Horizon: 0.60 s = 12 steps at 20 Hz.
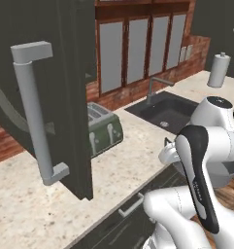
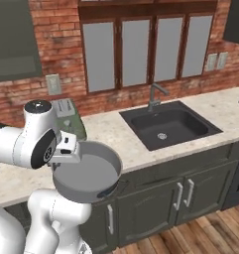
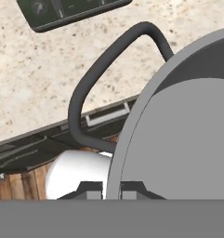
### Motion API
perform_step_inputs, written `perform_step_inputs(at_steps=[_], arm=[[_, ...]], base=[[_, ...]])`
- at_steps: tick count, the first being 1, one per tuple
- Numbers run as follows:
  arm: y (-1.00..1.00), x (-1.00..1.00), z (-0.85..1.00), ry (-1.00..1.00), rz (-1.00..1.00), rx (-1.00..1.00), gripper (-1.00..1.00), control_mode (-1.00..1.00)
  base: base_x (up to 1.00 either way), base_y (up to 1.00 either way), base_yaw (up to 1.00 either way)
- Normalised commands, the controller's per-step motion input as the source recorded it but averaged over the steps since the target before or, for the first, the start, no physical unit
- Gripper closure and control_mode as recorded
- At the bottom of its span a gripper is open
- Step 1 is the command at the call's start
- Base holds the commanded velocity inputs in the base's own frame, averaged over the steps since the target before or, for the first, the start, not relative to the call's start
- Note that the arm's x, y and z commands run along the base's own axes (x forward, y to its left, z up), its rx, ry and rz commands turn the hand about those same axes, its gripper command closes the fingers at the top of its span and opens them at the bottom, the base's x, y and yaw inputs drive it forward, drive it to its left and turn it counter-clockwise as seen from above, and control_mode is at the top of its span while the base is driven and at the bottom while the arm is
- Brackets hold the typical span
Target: Pick the kettle from the cabinet and place it on a stove burner. Then pick the pot from the counter and place it on another stove burner. Finally, turn both burners on.
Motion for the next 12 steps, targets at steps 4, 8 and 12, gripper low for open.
perform_step_inputs(at_steps=[4,8,12], arm=[[0.0,0.0,0.0,0.0,0.0,0.0,1.0,1.0],[0.0,0.0,0.0,0.0,0.0,0.0,1.0,1.0],[0.0,0.0,0.0,0.0,0.0,0.0,1.0,1.0]], base=[[0.05,-0.18,-0.31],[0.04,-0.27,-0.29],[0.01,-0.43,-0.24]])
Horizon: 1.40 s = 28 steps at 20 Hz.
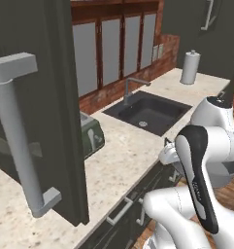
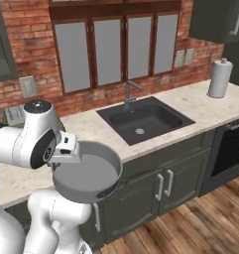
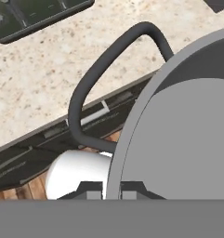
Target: Pick the kettle from the cabinet and place it on a stove burner. Then pick the pot from the counter and place it on another stove burner. Finally, turn both burners on.
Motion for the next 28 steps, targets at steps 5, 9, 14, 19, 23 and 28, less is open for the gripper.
perform_step_inputs(at_steps=[5,9,14,19,23,28], arm=[[0.0,0.0,0.0,0.0,0.0,0.0,1.0,1.0],[0.0,0.0,0.0,0.0,0.0,0.0,1.0,1.0],[0.0,0.0,0.0,0.0,0.0,0.0,1.0,1.0],[0.0,0.0,0.0,0.0,0.0,0.0,1.0,1.0],[0.0,0.0,0.0,0.0,0.0,0.0,1.0,1.0],[0.0,0.0,0.0,0.0,0.0,0.0,1.0,1.0]], base=[[-0.08,-0.55,-0.18],[-0.31,-0.58,-0.14],[-0.34,-0.57,-0.13],[-0.25,-0.53,-0.12],[-0.04,-0.48,-0.14],[0.0,-0.36,-0.2]])
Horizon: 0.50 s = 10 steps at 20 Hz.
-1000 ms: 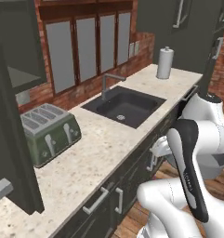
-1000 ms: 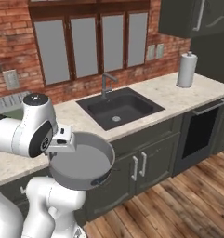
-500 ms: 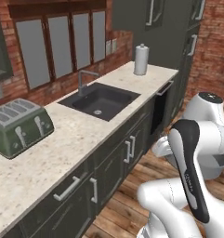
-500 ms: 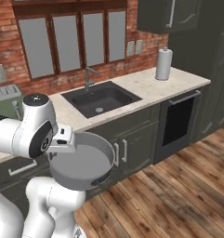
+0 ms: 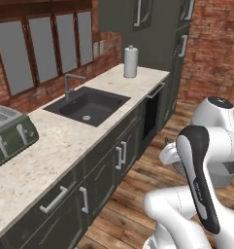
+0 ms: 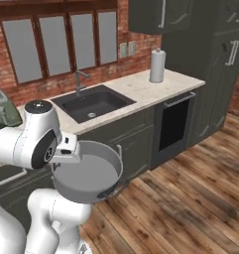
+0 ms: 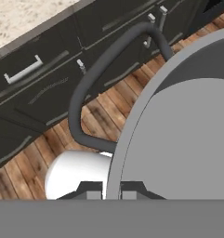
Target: Pick the kettle from the cabinet and place it on a stove burner. Then pick the pot from the counter and place it on another stove burner. Finally, turn both burners on.
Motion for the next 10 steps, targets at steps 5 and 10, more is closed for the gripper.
perform_step_inputs(at_steps=[5,10], arm=[[0.0,0.0,0.0,0.0,0.0,0.0,1.0,1.0],[0.0,0.0,0.0,0.0,0.0,0.0,1.0,1.0]], base=[[0.03,-0.27,-0.25],[0.05,-0.22,-0.28]])
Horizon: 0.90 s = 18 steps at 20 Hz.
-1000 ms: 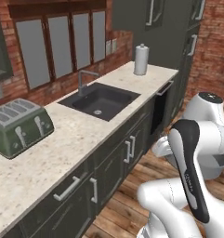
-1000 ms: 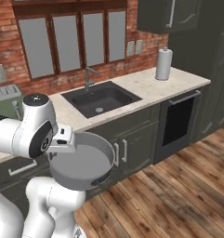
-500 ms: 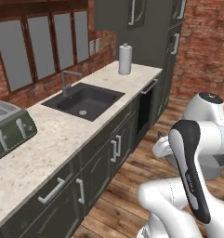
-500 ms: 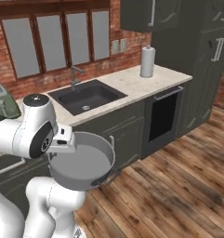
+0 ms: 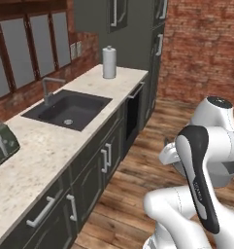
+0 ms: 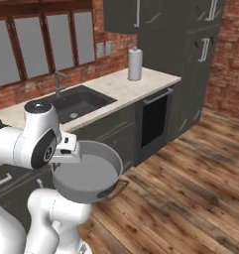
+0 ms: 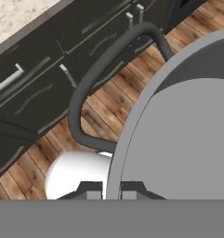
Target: Pick the kettle from the cabinet and place it on a stove burner. Then pick the pot from the counter and place it on another stove burner. Finally, turn both burners on.
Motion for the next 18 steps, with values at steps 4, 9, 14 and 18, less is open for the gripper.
perform_step_inputs(at_steps=[4,9,14,18], arm=[[0.0,0.0,0.0,0.0,0.0,0.0,1.0,1.0],[0.0,0.0,0.0,0.0,0.0,0.0,1.0,1.0],[0.0,0.0,0.0,0.0,0.0,0.0,1.0,1.0],[0.0,0.0,0.0,0.0,0.0,0.0,1.0,1.0]], base=[[0.07,-0.19,-0.3],[0.11,-0.12,-0.32],[0.25,-0.11,-0.32],[0.15,-0.16,-0.31]])
